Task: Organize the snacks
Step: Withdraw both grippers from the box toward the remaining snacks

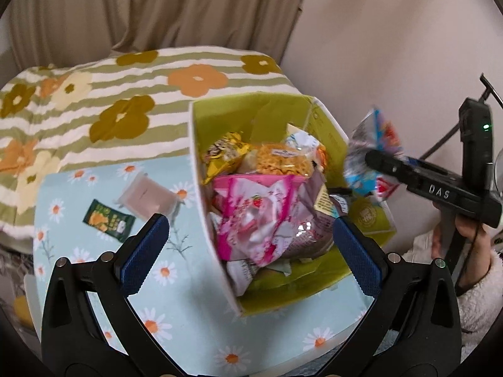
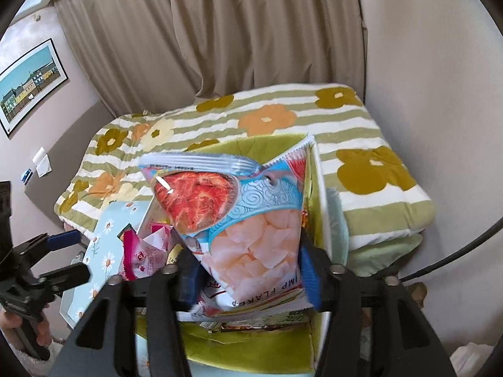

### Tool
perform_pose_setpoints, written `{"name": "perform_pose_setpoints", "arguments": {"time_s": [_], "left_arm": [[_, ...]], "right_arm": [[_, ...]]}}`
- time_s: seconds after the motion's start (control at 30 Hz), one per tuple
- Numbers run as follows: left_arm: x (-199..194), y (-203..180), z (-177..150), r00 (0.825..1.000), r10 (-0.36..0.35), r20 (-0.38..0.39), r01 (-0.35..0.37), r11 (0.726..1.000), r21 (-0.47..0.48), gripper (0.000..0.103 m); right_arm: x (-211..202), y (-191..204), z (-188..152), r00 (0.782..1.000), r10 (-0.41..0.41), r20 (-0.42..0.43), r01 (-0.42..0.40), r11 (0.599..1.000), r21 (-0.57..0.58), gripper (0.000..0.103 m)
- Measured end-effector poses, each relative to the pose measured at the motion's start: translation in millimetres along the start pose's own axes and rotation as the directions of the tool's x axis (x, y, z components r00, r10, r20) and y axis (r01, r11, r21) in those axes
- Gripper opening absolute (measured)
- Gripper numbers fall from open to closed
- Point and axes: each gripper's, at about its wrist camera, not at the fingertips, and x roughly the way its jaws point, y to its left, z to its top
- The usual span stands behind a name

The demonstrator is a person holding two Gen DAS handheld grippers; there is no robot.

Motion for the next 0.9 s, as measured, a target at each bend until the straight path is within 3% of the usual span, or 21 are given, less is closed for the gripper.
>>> {"name": "perform_pose_setpoints", "arguments": {"time_s": [0.03, 0.07, 0.57, 0.9], "left_arm": [[-3, 3, -1, 1.000, 0.005, 0.007, -0.005, 1.000, -0.011, 0.103], [-6, 6, -3, 1.000, 0.009, 0.014, -0.008, 1.000, -0.024, 0.103], [-49, 42, -37, 0.986, 0.156, 0.066, -0.148, 0.983, -0.107, 0.103], [-66, 91, -45, 0.978, 0.195, 0.069, -0.188, 0.977, -0.099, 0.103]], "right_arm": [[1, 0, -1, 1.000, -0.008, 0.007, 0.008, 1.000, -0.003, 0.094], [0, 0, -2, 1.000, -0.009, 0.018, 0.009, 1.000, -0.004, 0.099], [-29, 32, -14, 0.991, 0.113, 0.067, -0.108, 0.991, -0.077, 0.100], [-39, 100, -8, 0.977, 0.173, 0.124, -0.152, 0.975, -0.160, 0.100]]}}
